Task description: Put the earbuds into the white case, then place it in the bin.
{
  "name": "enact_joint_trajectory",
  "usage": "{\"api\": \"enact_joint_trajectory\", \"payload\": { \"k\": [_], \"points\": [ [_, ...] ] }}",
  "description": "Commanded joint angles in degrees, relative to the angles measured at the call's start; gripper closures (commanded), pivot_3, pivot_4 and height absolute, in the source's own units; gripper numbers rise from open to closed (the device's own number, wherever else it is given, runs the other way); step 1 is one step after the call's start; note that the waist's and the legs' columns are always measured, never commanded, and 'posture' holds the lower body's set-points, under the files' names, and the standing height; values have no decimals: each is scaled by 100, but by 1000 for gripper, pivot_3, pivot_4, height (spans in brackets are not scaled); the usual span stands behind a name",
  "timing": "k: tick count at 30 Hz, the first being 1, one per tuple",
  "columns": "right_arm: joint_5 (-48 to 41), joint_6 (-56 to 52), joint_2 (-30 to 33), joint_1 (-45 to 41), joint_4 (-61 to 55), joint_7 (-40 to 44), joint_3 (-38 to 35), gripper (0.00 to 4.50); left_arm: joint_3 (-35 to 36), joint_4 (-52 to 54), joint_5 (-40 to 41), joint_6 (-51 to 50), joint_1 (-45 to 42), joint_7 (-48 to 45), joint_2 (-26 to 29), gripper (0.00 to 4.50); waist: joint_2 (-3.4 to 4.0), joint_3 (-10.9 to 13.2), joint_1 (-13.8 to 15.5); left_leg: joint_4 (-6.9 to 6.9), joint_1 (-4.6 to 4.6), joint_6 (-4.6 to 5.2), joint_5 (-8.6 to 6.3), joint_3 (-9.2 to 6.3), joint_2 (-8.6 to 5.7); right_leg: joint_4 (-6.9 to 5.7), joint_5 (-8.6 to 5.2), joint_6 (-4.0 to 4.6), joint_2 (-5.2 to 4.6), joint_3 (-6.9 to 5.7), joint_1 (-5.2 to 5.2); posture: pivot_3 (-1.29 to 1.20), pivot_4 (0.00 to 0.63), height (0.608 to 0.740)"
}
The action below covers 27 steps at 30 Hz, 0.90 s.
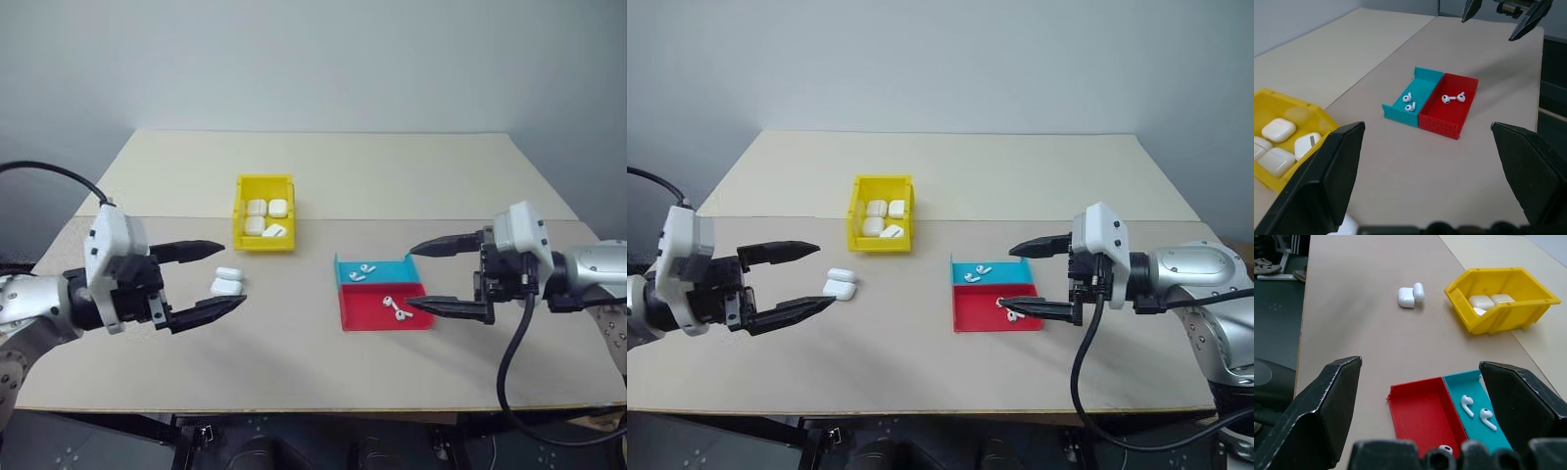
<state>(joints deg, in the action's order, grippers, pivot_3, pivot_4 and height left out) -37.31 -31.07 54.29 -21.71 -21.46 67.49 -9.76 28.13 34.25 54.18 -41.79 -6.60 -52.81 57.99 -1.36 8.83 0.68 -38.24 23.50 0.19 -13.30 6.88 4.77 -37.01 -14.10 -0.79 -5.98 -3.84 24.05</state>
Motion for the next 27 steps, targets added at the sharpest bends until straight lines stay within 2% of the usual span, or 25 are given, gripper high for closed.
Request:
{"api": "enact_joint_trajectory", "payload": {
  "k": [1, 4, 6, 10, 16, 21, 24, 26, 27],
  "points": [
    [-153, -18, 0, 25, -180, -68, -160, 43, 100, 31, 102, -13, -48, -69, 104, 0, 0, 0, 0, 0, 1, 0, 0, 0, 0, 0, 0, 0, 0, 0, 0, 0, 150, 740],
    [-217, -130, 7, 42, -225, -143, -175, 43, 77, 111, 68, -345, -113, 547, 127, 0, 0, 0, -8, 0, 1, 0, 0, -1, 1, 0, 0, 0, 0, 0, 2, 0, 150, 740],
    [-255, -184, -8, 36, -251, -196, -170, 43, 67, 140, -45, -393, -110, 604, 225, 0, 0, 0, -11, 0, 0, 0, 0, -2, 1, -2, 0, 0, 0, 1, 1, 0, 150, 740],
    [-359, -207, -133, 150, -350, -346, -172, 43, -244, 630, -786, -506, -180, 1477, 433, 0, 0, 0, -2, 1, 0, 0, 0, -2, 0, 0, 0, 0, 0, 1, 0, 0, 150, 740],
    [-390, -199, -196, 202, -387, -374, -86, 43, -440, 926, -1006, -1125, -380, 2275, 554, 0, -1, 1, 2, 0, 0, 0, 0, -3, -1, -1, 1, 0, 0, 2, -1, 0, 150, 740],
    [-357, -236, -183, 162, -343, -379, -21, 43, -602, 807, -382, -2386, -962, 2662, 793, 0, -2, 1, -1, 0, 0, 0, 0, -4, 0, -2, 0, 0, 0, 3, 1, 0, 150, 740],
    [-384, -260, -193, 182, -381, -403, -32, 43, -930, 396, 92, -3530, -1716, 2867, 912, 0, -2, 1, 1, 0, 0, 0, 0, -6, -1, -2, 0, 0, 1, 2, 1, 0, 150, 740],
    [-410, -286, -194, 191, -406, -418, -47, 43, -937, 124, 149, -4387, -2369, 3414, 345, 0, -2, 1, 17, 0, -1, 0, 1, -7, -3, -2, 0, -1, 1, 2, -3, 0, 150, 740],
    [-424, -301, -191, 192, -406, -418, -60, 43, -948, 114, 109, -4501, -2533, 3569, 141, 0, -5, 3, 18, -2, -1, 0, 1, -9, -5, -5, 0, -2, 0, 1, -4, 0, 150, 740]
  ]
}}
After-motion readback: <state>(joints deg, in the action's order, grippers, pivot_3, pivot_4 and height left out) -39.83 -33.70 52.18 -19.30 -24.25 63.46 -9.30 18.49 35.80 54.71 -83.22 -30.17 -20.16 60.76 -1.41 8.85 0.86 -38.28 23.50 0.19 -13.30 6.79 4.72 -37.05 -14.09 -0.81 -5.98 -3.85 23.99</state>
